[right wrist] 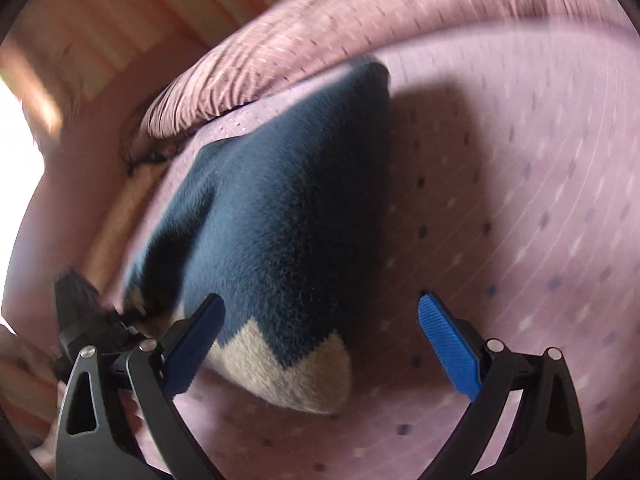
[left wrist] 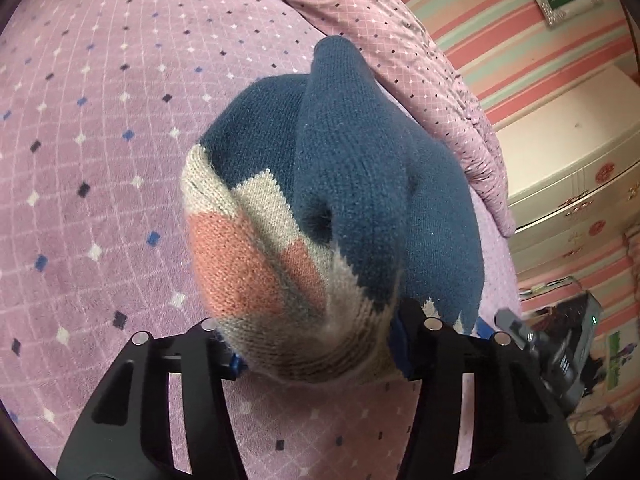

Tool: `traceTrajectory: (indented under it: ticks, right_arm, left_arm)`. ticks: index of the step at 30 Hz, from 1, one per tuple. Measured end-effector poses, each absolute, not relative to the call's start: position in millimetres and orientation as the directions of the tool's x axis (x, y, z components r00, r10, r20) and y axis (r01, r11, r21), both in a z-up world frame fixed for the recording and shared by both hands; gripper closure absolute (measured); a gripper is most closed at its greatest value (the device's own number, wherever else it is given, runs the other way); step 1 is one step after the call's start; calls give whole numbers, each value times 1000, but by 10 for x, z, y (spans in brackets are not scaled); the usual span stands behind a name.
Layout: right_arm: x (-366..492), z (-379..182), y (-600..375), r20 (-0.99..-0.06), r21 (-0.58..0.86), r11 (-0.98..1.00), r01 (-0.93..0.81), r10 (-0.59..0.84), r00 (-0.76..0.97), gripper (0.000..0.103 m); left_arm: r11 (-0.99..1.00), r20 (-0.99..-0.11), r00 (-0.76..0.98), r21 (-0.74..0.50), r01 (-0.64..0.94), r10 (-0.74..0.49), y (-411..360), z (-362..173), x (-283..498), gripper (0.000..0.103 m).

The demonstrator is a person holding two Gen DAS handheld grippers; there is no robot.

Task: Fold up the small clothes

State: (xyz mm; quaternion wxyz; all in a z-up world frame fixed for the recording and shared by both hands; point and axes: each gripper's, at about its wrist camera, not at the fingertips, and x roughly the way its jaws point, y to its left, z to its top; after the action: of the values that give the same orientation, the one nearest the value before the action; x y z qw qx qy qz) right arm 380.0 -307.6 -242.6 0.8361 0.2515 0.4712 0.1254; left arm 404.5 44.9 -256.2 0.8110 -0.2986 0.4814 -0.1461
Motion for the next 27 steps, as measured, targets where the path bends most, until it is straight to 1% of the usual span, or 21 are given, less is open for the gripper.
traceTrajectory:
  ticks: [2,5,8,11,12,13,14,16,17,19,22,27]
  right_arm:
    - [3889,-2545,-3075,-722,587,808,56,490,489,5]
    - [3962,-2674,-3019,-736,593,802,72,504,452,5]
    - [4038,-2845,-2985,-704,666,739,101,578,412,5]
    - [4090,-2965,-2923,-687,696,710,110,612,391,5]
    - [4101,-2988,-2903,-675,709,696,109,627,389,10]
    - [4104,-2997,-2878,-661,723,684,99,642,388,28]
    - [4110,-2989,-2831,-656,724,684,84,647,388,30]
    - [4105,-2944,-2769,-670,702,708,70,625,400,46]
    - [4095,-2911,-2740,-673,692,720,55,615,410,48]
    - [4084,-2850,-2707,-675,677,735,35,602,427,57]
    - [4027,-2714,-2641,-672,651,759,-4,578,464,63]
    - [3980,-2373,-2593,-656,604,793,-75,548,519,67]
  left_arm:
    - [790,-698,501,-611,-42,-513,424,-2542,4042,50]
    - [795,-698,504,-605,-36,-509,416,-2535,4046,52]
    - [796,-697,499,-605,-25,-514,431,-2536,4059,55]
    - [799,-700,496,-602,-22,-514,435,-2533,4083,57]
    - [800,-702,495,-600,-22,-512,429,-2532,4082,57]
    - [802,-704,496,-597,-26,-509,427,-2534,4085,58]
    - [803,-705,496,-596,-28,-506,425,-2534,4089,59]
    - [798,-702,498,-602,-32,-509,435,-2531,4098,61]
    - [796,-700,498,-604,-29,-512,438,-2524,4097,62]
    - [796,-697,497,-605,-19,-518,431,-2503,4106,63]
    - [793,-689,500,-609,-7,-525,425,-2459,4111,65]
    - [782,-672,508,-624,4,-539,429,-2367,4126,66]
